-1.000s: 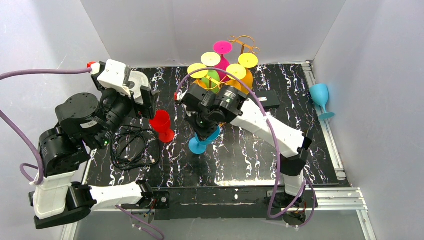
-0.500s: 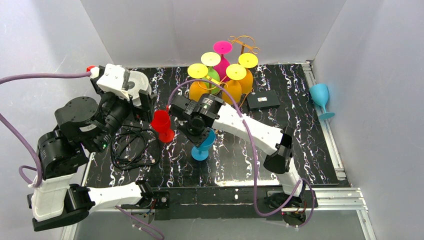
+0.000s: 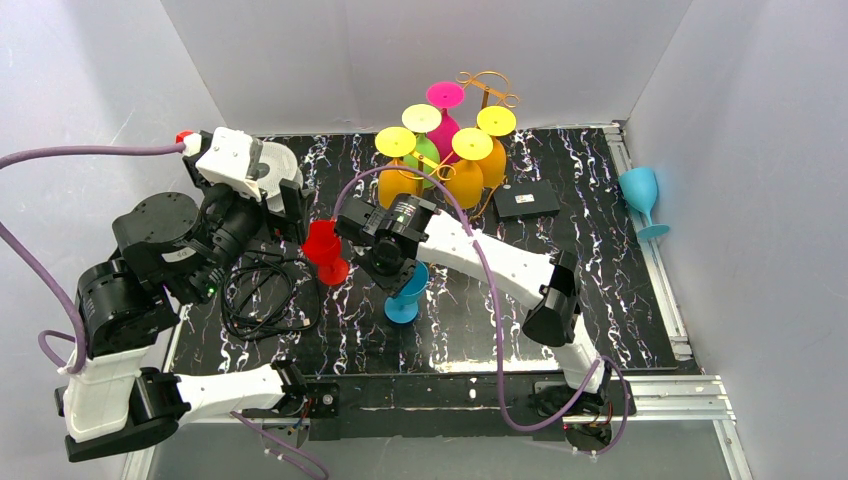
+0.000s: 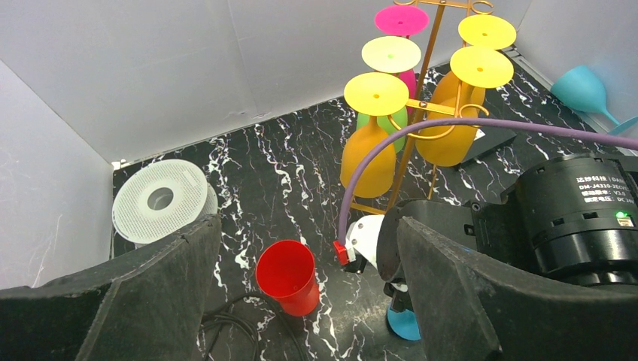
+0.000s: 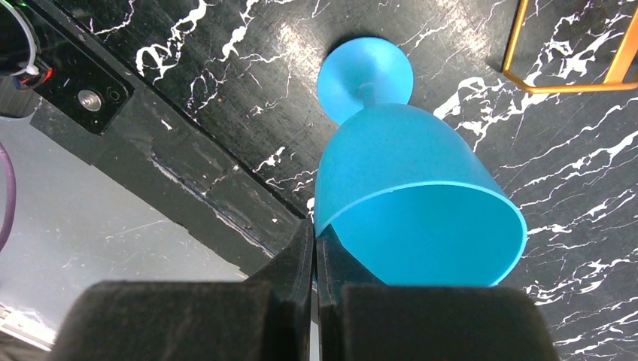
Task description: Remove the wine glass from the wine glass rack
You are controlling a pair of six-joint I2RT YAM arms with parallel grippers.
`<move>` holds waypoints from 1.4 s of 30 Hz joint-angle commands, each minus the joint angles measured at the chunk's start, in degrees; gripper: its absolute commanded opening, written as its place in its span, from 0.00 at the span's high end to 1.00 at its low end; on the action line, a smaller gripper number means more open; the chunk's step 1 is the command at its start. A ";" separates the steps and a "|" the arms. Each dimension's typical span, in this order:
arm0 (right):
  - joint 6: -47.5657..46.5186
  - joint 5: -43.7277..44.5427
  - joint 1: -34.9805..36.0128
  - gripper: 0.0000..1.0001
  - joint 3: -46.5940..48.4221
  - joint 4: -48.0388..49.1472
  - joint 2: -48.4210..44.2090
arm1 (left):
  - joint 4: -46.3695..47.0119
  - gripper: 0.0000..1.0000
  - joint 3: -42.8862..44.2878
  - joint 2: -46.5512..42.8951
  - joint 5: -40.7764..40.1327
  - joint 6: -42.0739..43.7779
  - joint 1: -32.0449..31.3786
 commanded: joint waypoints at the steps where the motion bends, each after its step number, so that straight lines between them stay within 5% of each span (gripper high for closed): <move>1: 0.57 -0.67 0.39 0.98 -0.47 2.34 -0.22 | 2.07 0.14 -0.35 -0.42 -2.51 0.01 0.11; 17: 0.40 -3.36 0.40 0.60 1.43 1.40 -0.45 | 2.14 0.15 -1.03 -0.81 -2.56 -1.47 0.15; 26: 2.16 -8.63 0.40 0.28 10.84 -0.86 -3.51 | 3.39 0.14 -0.82 -0.10 -2.55 -0.63 0.15; 42: 3.66 -8.88 0.23 0.23 10.61 8.71 -19.66 | 4.62 0.13 1.10 1.98 -1.80 1.64 0.15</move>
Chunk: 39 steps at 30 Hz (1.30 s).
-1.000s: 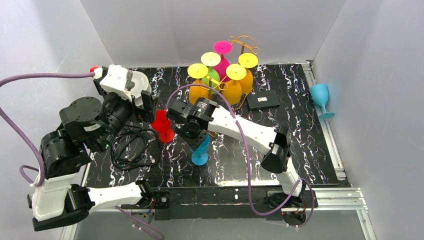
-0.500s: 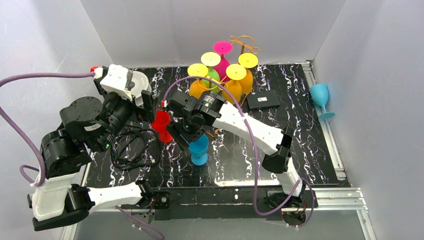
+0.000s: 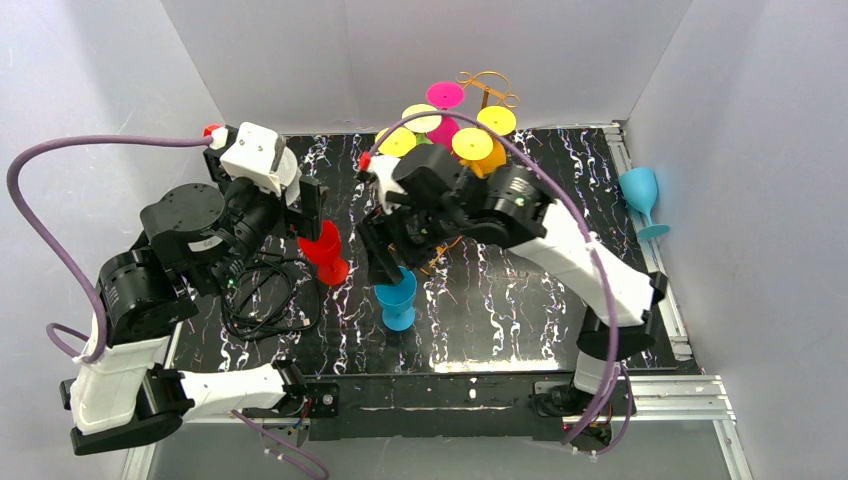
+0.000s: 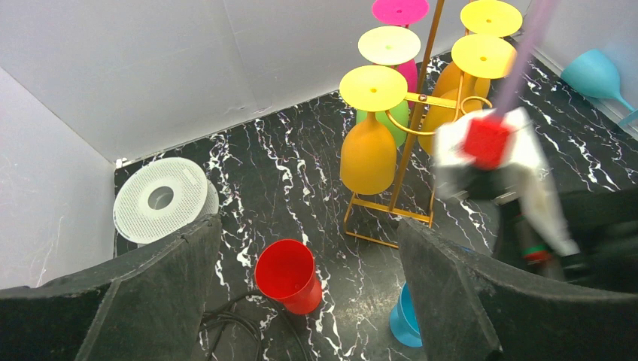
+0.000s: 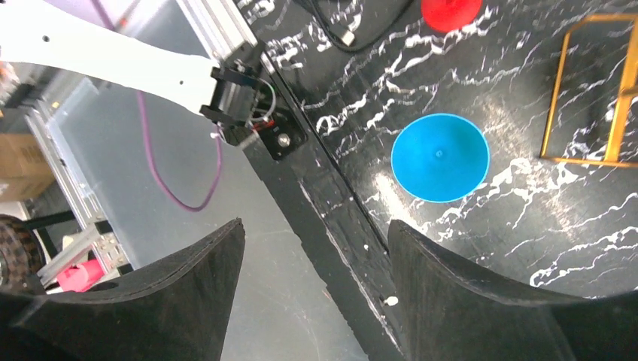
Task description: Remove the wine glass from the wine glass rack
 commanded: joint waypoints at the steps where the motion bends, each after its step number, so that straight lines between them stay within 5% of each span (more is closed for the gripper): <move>1: 0.89 1.56 0.11 0.22 1.18 5.97 -5.39 | 3.77 0.14 1.98 0.16 -1.77 1.02 0.10; 8: 5.20 3.02 -4.17 0.21 -0.19 12.72 -11.82 | 3.69 0.13 2.08 0.74 -1.16 0.55 0.15; 21: 13.50 -9.93 -24.78 0.24 -4.82 21.57 -18.80 | 3.20 0.14 2.10 0.56 -0.50 0.00 0.11; 39: 25.68 -27.00 -50.95 0.28 -26.02 33.48 -26.41 | 2.30 0.14 1.18 0.44 0.19 -0.62 0.10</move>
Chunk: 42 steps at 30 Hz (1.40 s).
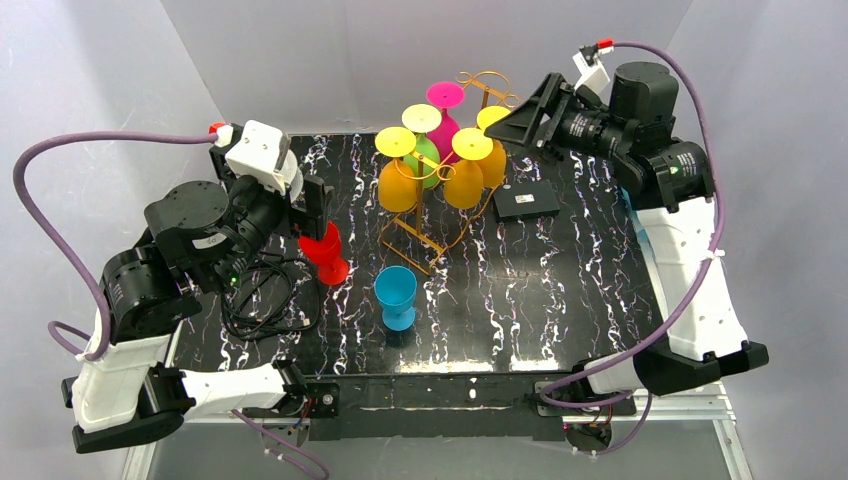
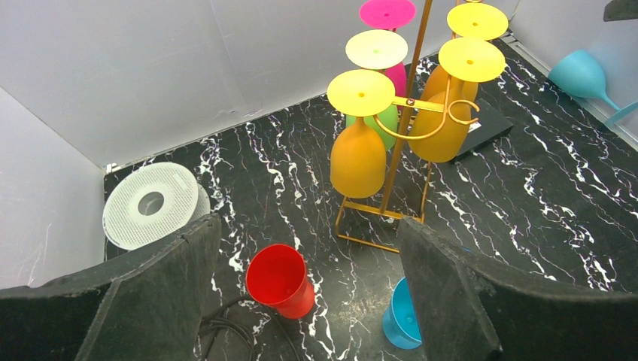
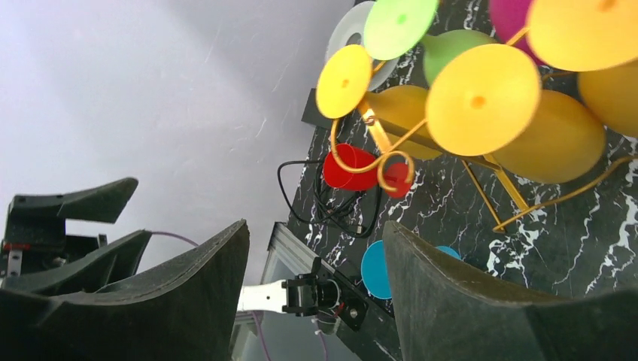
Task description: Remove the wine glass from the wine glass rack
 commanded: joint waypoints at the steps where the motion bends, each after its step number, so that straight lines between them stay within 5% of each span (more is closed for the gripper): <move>1: 3.10 -6.29 -4.69 0.28 -5.08 7.38 -2.96 | 1.61 0.14 0.84 -0.41 -1.26 -0.23 0.14; 19: 8.51 -12.69 -12.16 0.30 -22.02 20.59 -4.76 | 1.33 0.09 2.51 3.17 -0.94 3.43 0.12; 42: 13.86 -14.27 -13.17 0.24 -30.72 33.27 -1.88 | -0.77 0.02 7.34 8.47 -1.47 10.03 0.09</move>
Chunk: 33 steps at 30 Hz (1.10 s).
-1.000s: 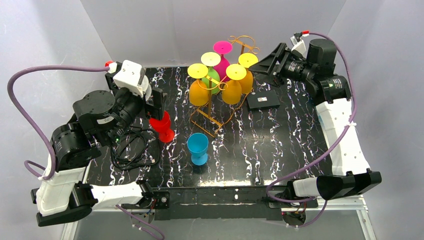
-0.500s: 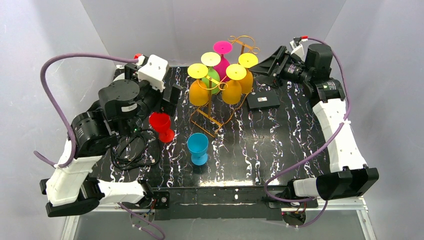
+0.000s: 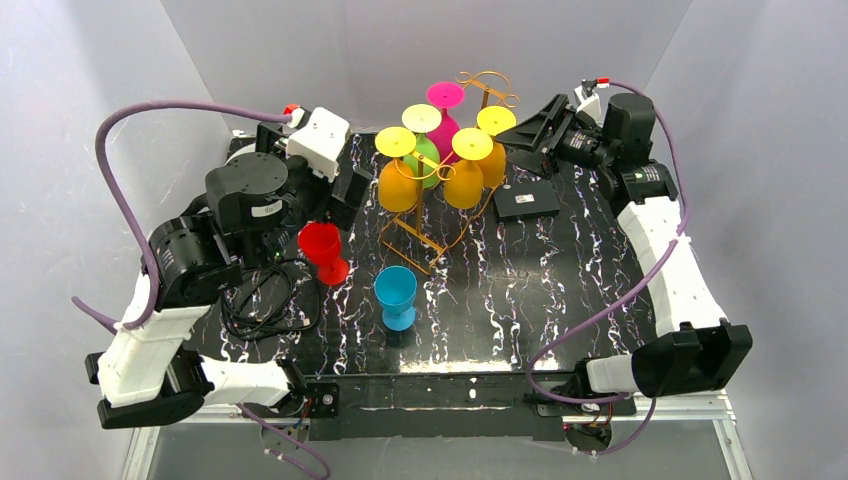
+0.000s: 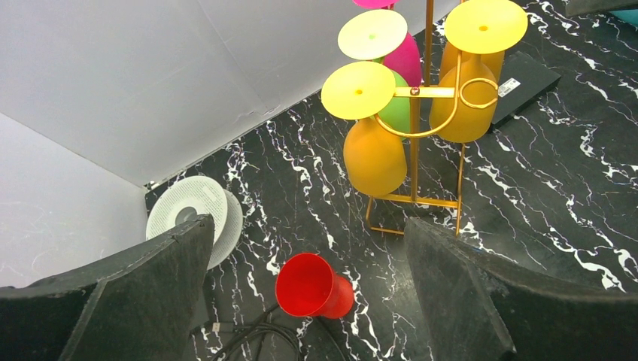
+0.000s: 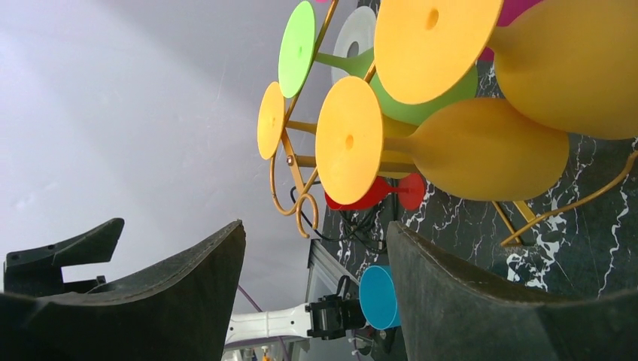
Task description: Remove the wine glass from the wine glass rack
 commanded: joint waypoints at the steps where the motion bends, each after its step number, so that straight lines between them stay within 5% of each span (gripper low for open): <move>1: 1.98 -1.47 -0.37 0.24 -0.64 6.67 1.21 | 0.91 0.02 1.95 -0.39 -1.99 1.87 0.14; 33: 6.80 -2.05 1.22 0.45 -2.37 15.77 8.22 | -9.82 0.00 14.97 7.56 -0.85 -1.56 2.19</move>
